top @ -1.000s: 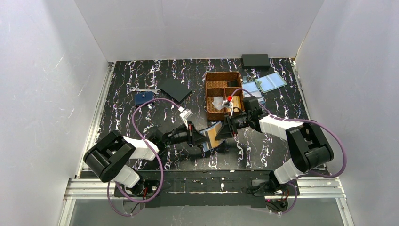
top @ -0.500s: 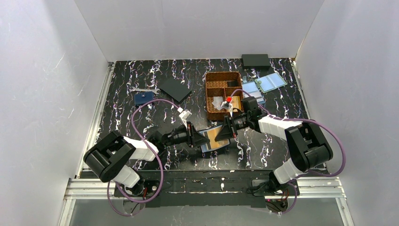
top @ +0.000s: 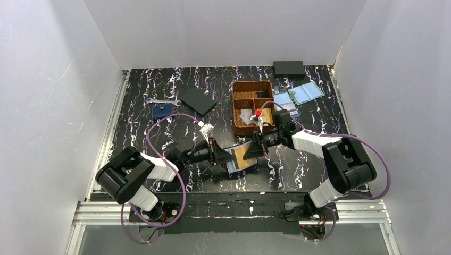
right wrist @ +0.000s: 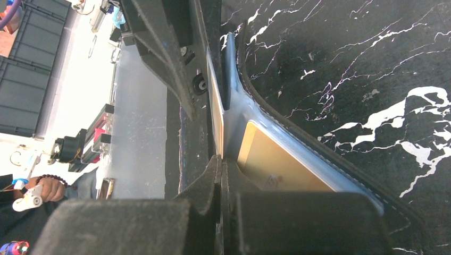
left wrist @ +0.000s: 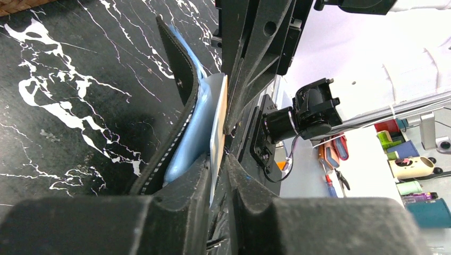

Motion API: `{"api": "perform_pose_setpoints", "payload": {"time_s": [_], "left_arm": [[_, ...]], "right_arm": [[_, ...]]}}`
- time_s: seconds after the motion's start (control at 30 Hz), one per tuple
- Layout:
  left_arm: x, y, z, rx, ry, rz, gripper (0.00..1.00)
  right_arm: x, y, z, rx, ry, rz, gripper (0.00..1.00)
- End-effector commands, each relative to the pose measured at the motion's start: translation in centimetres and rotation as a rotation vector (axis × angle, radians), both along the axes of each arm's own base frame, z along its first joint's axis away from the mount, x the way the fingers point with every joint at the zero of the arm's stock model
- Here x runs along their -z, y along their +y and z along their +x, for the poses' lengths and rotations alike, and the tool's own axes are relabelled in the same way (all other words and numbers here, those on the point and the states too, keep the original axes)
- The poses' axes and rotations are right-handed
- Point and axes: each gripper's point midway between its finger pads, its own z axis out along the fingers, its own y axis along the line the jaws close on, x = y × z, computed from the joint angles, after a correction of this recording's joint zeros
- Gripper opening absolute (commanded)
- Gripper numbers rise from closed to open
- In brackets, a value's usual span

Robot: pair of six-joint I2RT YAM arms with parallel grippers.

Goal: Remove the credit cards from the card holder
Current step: Remove the credit card from the card holder.

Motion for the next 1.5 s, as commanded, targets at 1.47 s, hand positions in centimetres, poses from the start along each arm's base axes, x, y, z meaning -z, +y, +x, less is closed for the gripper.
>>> {"api": "perform_pose_setpoints", "payload": {"time_s": [1.47], "left_arm": [[0.3, 2.1, -0.2, -0.012, 0.008, -0.05, 0.0]], "right_arm": [[0.6, -1.0, 2.4, 0.054, -0.066, -0.022, 0.01]]}}
